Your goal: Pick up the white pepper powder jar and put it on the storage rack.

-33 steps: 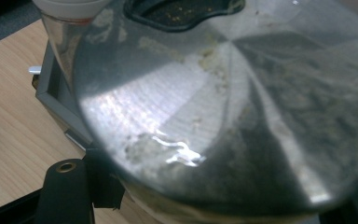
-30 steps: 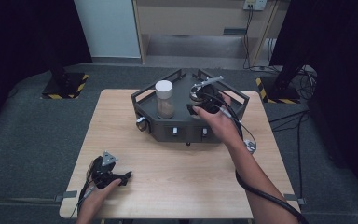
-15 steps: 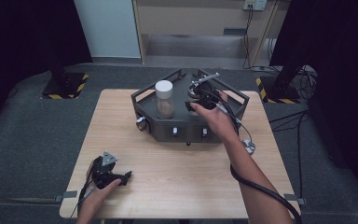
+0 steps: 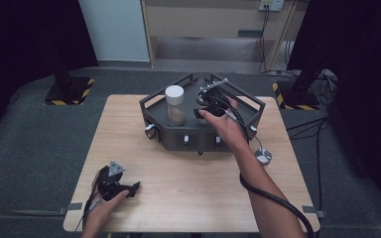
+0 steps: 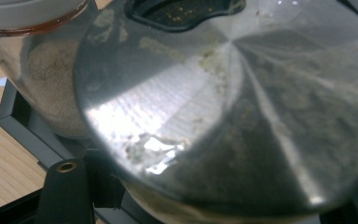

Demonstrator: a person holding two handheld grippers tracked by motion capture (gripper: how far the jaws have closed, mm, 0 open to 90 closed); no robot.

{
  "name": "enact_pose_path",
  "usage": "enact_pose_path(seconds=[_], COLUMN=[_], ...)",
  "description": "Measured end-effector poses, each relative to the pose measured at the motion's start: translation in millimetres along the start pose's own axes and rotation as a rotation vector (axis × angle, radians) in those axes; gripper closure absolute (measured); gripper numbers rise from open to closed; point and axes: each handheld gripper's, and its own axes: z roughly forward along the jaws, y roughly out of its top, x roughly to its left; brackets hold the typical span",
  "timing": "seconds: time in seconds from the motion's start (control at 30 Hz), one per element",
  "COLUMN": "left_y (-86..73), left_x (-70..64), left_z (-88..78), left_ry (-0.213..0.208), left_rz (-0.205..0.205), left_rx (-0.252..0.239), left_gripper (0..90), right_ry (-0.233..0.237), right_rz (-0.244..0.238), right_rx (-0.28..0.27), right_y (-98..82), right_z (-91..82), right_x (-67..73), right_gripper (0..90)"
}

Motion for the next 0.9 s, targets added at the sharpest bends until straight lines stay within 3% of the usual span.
enact_pose_path(seconds=[0.9], left_y=[0.0], left_x=[0.0], left_z=[0.0], left_ry=[0.000], left_rz=[0.000], left_rx=[0.000], left_gripper=[0.0], right_ry=[0.019], right_rz=[0.021], right_rx=[0.021], right_y=[-2.3], right_z=[18.7], right_x=[-2.4], right_gripper=[31.0])
